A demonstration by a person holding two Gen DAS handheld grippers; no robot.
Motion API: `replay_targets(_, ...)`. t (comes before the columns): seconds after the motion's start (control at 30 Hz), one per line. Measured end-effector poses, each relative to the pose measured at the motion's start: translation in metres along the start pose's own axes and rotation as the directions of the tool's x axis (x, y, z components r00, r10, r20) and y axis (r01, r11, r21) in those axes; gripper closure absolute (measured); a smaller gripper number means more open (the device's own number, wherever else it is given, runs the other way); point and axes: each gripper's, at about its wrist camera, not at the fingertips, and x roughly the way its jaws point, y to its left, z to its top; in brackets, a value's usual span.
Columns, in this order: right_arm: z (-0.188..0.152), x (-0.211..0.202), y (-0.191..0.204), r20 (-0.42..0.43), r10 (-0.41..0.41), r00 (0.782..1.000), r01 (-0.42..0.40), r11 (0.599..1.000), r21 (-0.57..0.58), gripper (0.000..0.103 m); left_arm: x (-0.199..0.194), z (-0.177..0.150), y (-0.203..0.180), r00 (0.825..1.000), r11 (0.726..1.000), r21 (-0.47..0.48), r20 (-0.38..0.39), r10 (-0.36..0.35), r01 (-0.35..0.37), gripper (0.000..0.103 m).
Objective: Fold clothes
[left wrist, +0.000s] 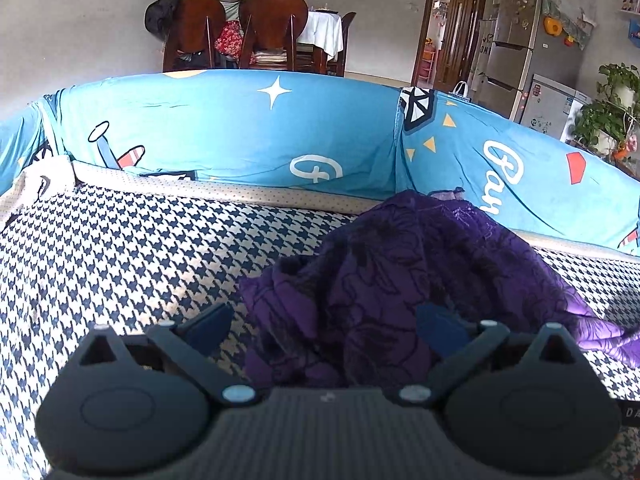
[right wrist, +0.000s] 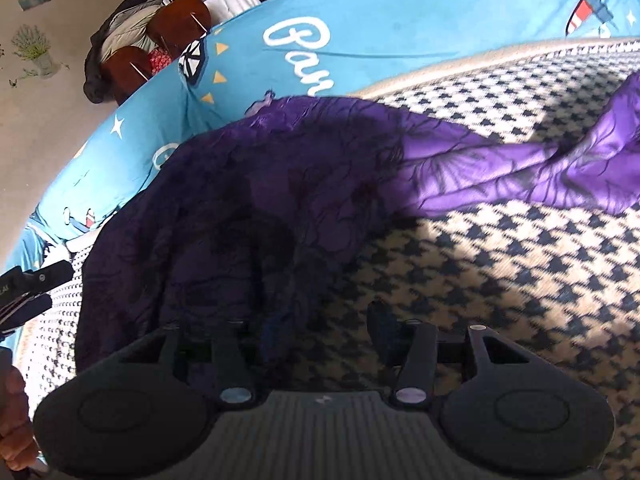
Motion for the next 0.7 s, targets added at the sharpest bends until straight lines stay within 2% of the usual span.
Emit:
replay_targets(0.23, -0.01, 0.027, 0.0, -0.09, 0.099, 0.991, -0.084, 0.984, 0.157, 0.052, -0.001, -0.003, 0.005, 1.0, 1.0, 0.006, -0.01, -0.006, 0.006, 0.0)
replay_targets(0.33, -0.012, 0.033, 0.002, -0.079, 0.112, 0.991, -0.096, 0.979, 0.179, 0.052, -0.002, -0.005, 0.008, 1.0, 1.0, 0.004, -0.015, -0.009, 0.009, 0.0)
replay_targets(0.37, -0.013, 0.034, 0.004, -0.072, 0.104, 0.992, -0.09, 0.98, 0.175, 0.054, -0.002, -0.006, 0.009, 1.0, 1.0, 0.002, -0.018, -0.008, 0.008, 0.0)
replay_targets(0.43, -0.013, 0.035, 0.007, -0.063, 0.09, 0.994, -0.08, 0.985, 0.152, 0.071, -0.003, -0.009, 0.011, 0.999, 1.0, -0.01, -0.028, -0.015, 0.015, 0.0)
replay_targets(0.47, -0.013, 0.035, 0.009, -0.06, 0.089, 0.994, -0.08, 0.987, 0.139, 0.085, -0.003, -0.012, 0.013, 0.999, 1.0, -0.019, -0.033, -0.023, 0.022, 0.0)
replay_targets(0.5, -0.013, 0.033, 0.01, -0.054, 0.089, 0.995, -0.082, 0.988, 0.128, 0.09, -0.005, -0.014, 0.015, 0.999, 0.999, -0.027, -0.036, -0.028, 0.027, 0.0)
replay_targets(0.57, -0.012, 0.025, 0.014, -0.014, 0.071, 0.997, -0.069, 0.994, 0.085, 0.094, -0.009, -0.02, 0.018, 0.999, 0.999, -0.04, -0.038, -0.032, 0.03, 0.0)
replay_targets(0.7, -0.003, -0.002, 0.024, 0.122, 0.047, 0.991, -0.045, 0.999, -0.02, 0.095, -0.022, -0.035, 0.023, 0.999, 0.998, -0.052, -0.028, -0.031, 0.03, 0.0)
